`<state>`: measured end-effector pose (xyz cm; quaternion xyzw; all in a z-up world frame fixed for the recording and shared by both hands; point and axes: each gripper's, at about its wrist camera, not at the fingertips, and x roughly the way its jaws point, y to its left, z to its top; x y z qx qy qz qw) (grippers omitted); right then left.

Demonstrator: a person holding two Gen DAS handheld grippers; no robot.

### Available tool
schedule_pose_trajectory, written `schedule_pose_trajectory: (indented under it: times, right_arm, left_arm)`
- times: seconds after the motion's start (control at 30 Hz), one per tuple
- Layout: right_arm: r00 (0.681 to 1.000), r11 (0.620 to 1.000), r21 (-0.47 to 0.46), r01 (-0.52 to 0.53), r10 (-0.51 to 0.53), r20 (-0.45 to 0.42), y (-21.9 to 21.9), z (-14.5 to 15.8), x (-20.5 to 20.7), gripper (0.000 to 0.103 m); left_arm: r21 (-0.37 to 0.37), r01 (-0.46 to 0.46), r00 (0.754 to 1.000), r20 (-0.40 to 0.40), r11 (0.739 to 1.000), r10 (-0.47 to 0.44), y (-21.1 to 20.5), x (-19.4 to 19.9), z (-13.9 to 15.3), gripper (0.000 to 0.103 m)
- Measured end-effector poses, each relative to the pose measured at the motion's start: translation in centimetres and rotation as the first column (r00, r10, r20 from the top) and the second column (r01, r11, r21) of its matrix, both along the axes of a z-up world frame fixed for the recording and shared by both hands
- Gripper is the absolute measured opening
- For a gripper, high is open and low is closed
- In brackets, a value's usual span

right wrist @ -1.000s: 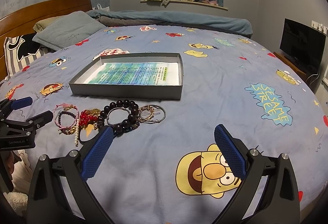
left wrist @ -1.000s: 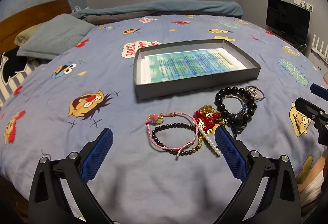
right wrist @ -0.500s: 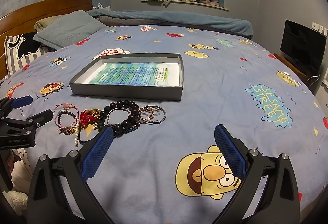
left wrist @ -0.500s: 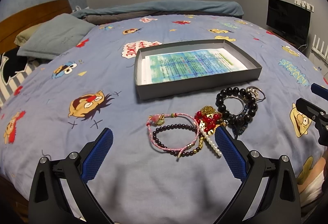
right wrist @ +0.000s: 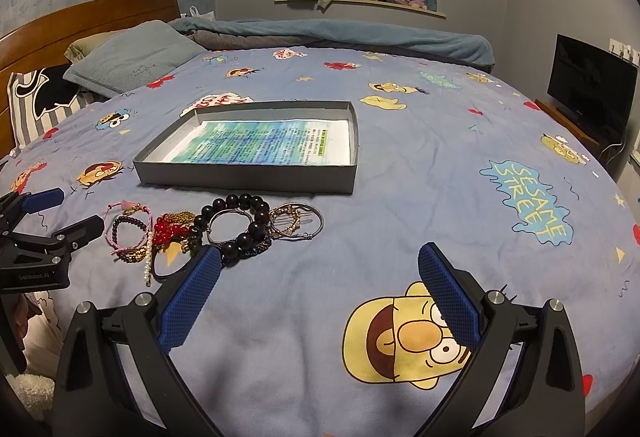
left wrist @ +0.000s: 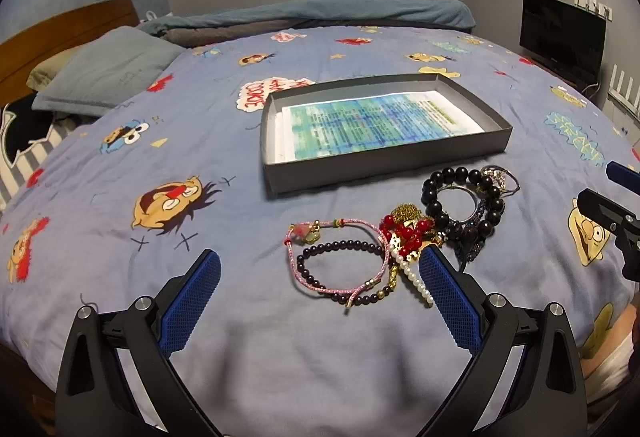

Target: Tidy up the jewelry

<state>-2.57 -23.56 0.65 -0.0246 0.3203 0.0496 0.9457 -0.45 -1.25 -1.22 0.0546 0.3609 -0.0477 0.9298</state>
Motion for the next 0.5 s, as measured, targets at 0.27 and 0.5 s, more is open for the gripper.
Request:
schedule_pose_trajectory:
  times: [0.27, 0.5]
  right_arm:
    - [1.0, 1.0, 0.011, -0.005, 0.005, -0.018, -0.2, -0.6, 0.4, 0.098]
    - [0.999, 0.998, 0.053, -0.046, 0.047, -0.023, -0.4, -1.1, 0.9, 0.098]
  left_arm:
    - [0.005, -0.014, 1.0, -0.001, 1.0, 0.014, 0.4, 0.3, -0.3, 0.099]
    - [-0.001, -0.001, 1.0, 0.016, 1.0, 0.001, 1.4, 0.9, -0.7, 0.099]
